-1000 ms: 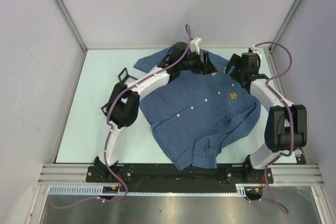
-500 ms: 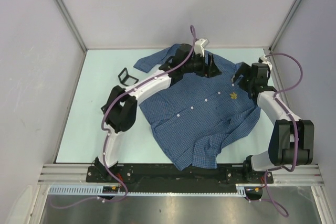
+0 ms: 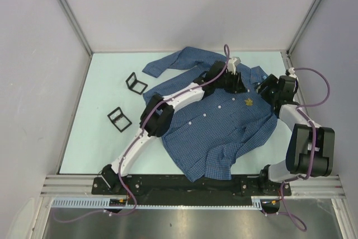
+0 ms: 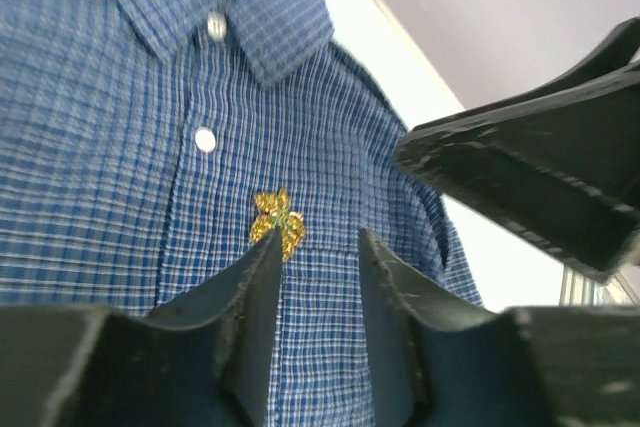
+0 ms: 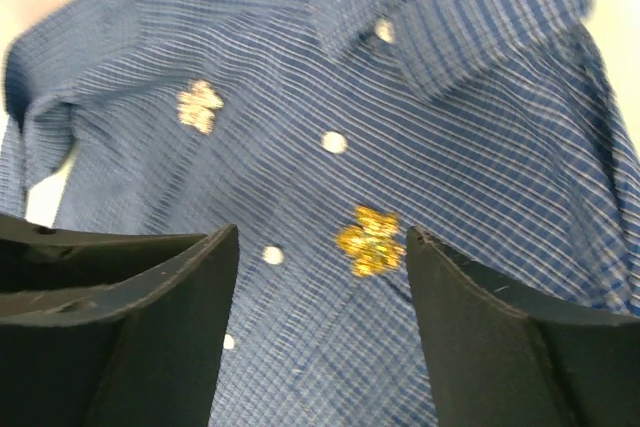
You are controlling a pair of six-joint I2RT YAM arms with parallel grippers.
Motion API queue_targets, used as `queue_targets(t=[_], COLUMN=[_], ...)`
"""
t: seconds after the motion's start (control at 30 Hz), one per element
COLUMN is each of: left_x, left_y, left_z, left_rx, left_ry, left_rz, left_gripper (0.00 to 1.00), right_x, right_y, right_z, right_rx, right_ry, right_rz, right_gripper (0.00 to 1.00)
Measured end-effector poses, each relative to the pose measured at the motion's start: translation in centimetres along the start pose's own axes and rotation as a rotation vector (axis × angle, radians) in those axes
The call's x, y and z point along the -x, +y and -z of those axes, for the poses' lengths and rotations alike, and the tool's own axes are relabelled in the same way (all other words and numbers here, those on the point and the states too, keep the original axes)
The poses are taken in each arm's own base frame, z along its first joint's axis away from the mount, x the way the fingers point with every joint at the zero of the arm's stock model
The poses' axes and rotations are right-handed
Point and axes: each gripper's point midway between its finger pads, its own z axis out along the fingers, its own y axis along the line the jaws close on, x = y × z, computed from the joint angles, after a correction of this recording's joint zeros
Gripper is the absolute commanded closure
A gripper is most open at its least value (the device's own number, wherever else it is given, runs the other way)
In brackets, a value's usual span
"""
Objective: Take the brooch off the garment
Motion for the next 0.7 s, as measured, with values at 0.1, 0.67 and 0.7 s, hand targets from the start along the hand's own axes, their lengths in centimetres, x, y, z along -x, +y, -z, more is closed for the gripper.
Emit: queue_targets(t=[0.1, 0.67, 0.7], left_x=[-2.2, -5.4, -5.6], left_y=[0.8, 1.5, 1.6], left_z=[-1.1, -1.8, -1.7], left_rx=[-0.008, 0.003, 0.005], left_ry=[0.027, 0.096, 0.102], left_rz=[0.045, 0.067, 0.066], left_gripper=[0.65, 0.71, 0.72], right_x=[-1.4, -5.7, -5.9], right_y=[-1.5, -2.2, -2.4], right_z=[-0.5, -2.3, -2.4], right_rx=[-0.011, -0.014, -0.020], right_ry=[0.036, 0.153, 0.160], right_rz=[-0.015, -0.014, -0.015], right_gripper=[0.40, 0.63, 0.63])
